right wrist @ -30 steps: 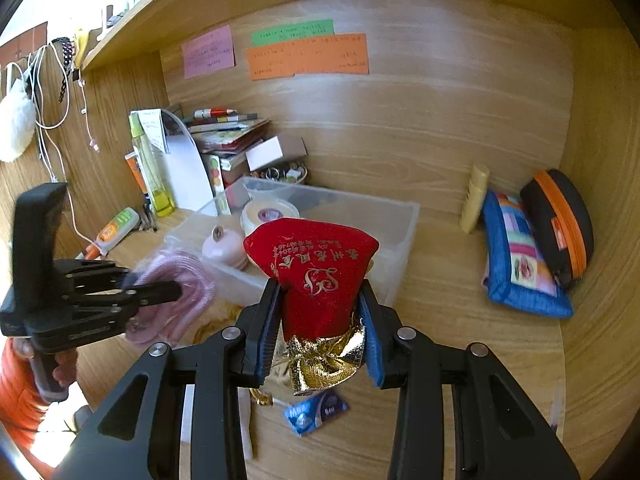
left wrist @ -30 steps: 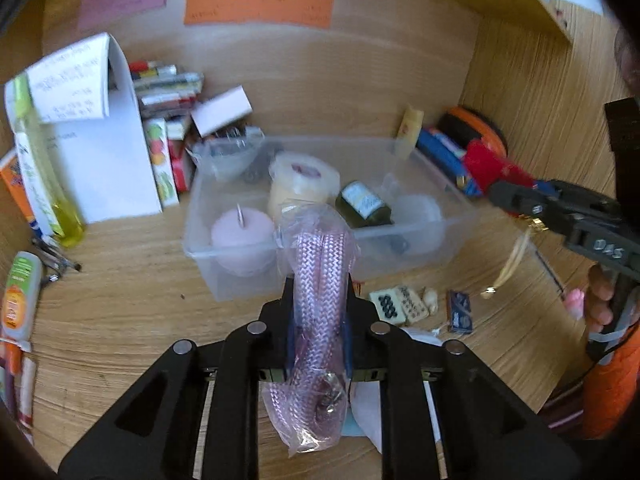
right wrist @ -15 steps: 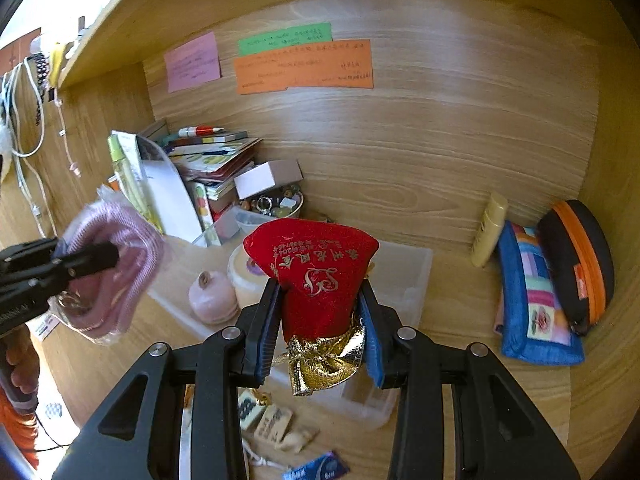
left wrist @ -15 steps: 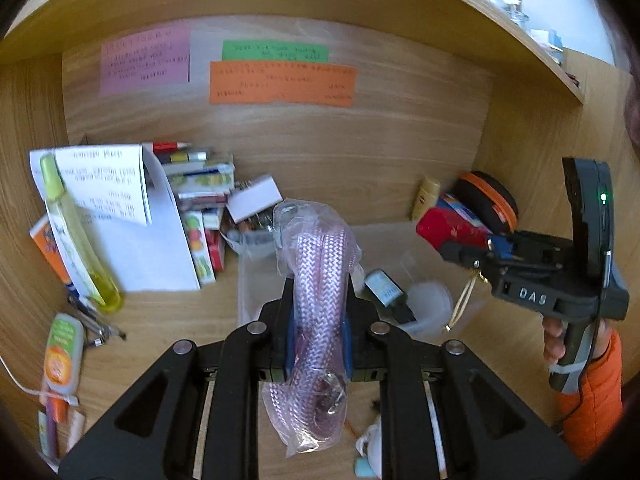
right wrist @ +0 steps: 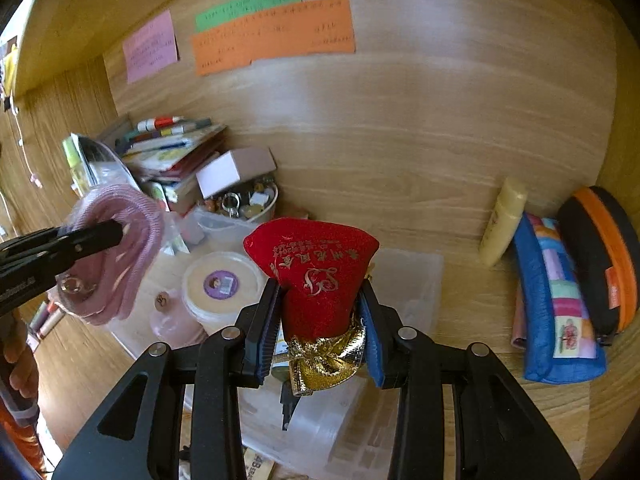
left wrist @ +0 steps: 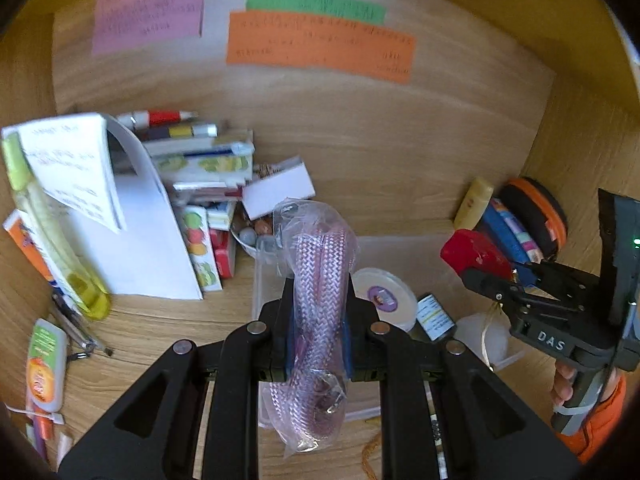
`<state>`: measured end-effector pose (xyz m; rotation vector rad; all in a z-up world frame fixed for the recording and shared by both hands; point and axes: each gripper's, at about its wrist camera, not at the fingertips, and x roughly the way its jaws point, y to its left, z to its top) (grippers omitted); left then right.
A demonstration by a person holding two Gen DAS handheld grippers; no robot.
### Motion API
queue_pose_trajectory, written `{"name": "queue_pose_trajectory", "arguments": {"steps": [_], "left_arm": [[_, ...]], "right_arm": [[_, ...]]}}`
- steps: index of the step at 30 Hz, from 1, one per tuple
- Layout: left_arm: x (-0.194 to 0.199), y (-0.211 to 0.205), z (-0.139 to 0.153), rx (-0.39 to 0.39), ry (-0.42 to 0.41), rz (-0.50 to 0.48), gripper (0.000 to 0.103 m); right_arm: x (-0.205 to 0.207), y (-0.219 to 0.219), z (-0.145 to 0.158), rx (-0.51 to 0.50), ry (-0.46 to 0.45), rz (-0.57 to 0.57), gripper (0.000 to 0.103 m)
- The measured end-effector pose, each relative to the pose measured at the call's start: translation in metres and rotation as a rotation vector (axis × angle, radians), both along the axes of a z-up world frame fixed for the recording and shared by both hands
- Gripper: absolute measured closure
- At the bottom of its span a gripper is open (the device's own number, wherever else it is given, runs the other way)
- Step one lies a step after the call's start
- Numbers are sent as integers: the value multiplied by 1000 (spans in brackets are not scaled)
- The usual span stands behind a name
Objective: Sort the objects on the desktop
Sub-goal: 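Lift the pink rope bag and red-gold pouch and carry them toward the clear box, then lower the rope bag and pouch into the box, open both grippers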
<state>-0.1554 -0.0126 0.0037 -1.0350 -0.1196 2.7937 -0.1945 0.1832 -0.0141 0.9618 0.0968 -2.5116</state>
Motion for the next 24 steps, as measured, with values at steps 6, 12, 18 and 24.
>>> {"name": "queue_pose_trajectory", "arguments": {"steps": [6, 12, 18, 24], "left_arm": [[-17, 2, -18, -7, -40, 19, 86], [-28, 14, -27, -68, -46, 33, 86], [-35, 24, -34, -121, -40, 36, 79], [-34, 26, -44, -142, -62, 35, 69]], "right_arm": [[-3, -1, -12, 0, -32, 16, 68], [-9, -4, -21, 23, -53, 13, 67], [-13, -7, -27, 72, -44, -21, 65], [-15, -9, -31, 85, -49, -24, 62]]}}
